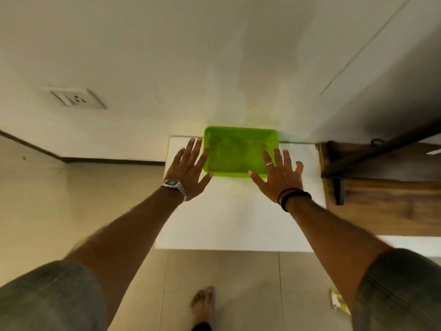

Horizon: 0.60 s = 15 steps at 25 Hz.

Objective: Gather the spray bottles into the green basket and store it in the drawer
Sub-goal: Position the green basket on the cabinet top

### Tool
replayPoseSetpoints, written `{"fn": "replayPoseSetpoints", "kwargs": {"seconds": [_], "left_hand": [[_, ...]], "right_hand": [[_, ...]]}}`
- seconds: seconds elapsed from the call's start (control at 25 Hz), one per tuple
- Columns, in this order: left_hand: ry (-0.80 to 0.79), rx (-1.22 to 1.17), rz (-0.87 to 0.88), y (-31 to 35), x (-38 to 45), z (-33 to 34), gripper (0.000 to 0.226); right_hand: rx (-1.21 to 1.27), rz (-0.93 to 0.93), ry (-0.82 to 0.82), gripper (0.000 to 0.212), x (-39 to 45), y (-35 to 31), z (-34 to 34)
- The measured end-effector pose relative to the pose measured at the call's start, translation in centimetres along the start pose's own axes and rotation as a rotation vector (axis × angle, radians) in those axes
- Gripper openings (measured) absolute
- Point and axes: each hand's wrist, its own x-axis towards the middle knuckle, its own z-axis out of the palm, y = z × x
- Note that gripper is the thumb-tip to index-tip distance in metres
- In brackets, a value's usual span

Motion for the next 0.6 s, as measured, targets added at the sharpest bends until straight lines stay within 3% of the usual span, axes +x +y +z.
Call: {"fn": "replayPoseSetpoints", "kwargs": {"seconds": [0.12,0.28,0.6], "left_hand": [[-0.200,0.072,0.046,0.5,-0.2,5.0,0.071],[-0.144,0.013,0.017,0.6,-0.4,7.5,0.069],[-0.195,0.029,-0.013,1.9,-3.5,7.1,0.071]], "right_hand": [[-0.020,0.008,-0.134,0.082,0.4,0.1,4.9],[0.042,0.008,-0.096,0.069,0.7,0.7,8.3],[0.036,-0.004,-0.140,0.071,-2.4,0.7,8.4]]}}
